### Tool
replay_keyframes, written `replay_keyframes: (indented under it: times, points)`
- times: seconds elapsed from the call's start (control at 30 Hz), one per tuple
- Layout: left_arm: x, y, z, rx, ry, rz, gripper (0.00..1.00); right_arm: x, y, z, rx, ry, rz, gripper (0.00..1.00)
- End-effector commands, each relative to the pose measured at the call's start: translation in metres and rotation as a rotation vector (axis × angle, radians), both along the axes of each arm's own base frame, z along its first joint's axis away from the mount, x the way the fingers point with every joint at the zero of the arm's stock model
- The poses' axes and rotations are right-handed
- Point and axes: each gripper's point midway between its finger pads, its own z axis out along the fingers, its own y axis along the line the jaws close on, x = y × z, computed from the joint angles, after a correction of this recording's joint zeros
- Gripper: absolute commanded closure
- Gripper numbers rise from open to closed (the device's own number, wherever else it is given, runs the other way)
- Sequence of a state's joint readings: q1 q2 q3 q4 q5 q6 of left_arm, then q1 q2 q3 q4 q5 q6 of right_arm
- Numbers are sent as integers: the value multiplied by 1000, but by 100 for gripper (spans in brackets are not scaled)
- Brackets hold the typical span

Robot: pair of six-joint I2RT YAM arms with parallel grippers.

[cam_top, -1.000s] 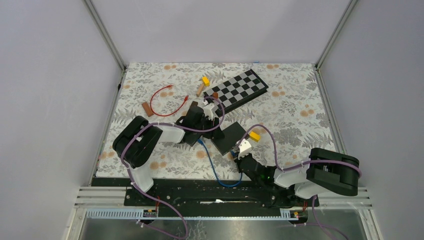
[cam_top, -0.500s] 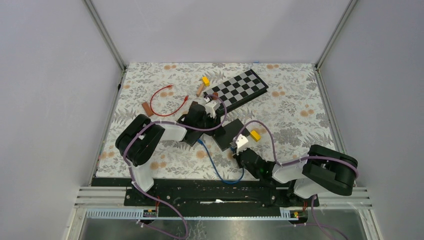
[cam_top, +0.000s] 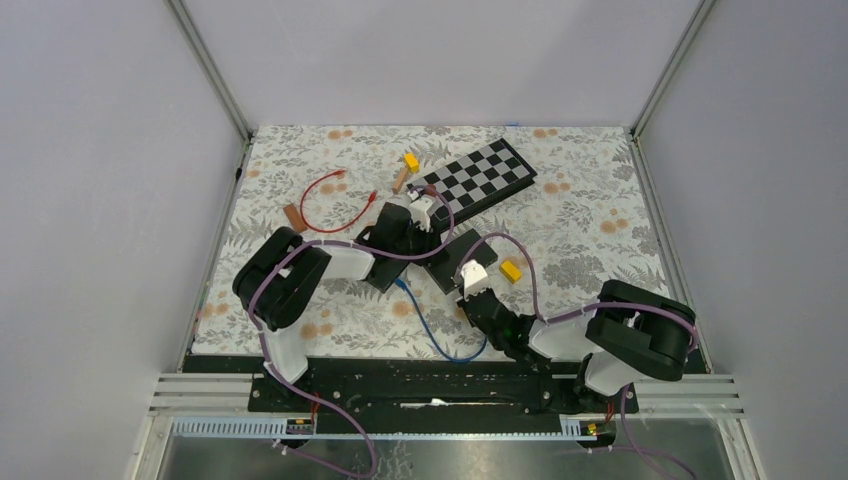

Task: Insert the plug into the switch port
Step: Insert the connector into the switch port.

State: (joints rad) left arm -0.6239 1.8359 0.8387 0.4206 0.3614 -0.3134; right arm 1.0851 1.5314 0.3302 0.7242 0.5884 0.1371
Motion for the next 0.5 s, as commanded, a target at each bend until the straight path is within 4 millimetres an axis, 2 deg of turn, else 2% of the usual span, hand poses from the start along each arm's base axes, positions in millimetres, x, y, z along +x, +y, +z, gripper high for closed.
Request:
replay_keyframes:
  times: [0.0, 0.1, 0.23, 0.3, 0.37, 0.47]
  points:
    - [-99, -18, -32, -3, 321, -263, 57, 51, 44, 99, 285, -232, -76, 100]
    - [-99, -18, -32, -4, 325, -267, 58, 53, 50, 101, 286, -246, -57, 100]
    - [-100, -19, -32, -5, 325, -274, 58, 52, 55, 79, 268, -224, -29, 100]
    - [-100, -19, -32, -5, 329, -273, 58, 52, 55, 76, 263, -224, -30, 100]
    - [-101, -19, -33, -4, 332, -275, 59, 54, 56, 84, 259, -241, -30, 100]
    - [-101, -19, -33, -3, 332, -277, 59, 61, 59, 111, 289, -272, -13, 100]
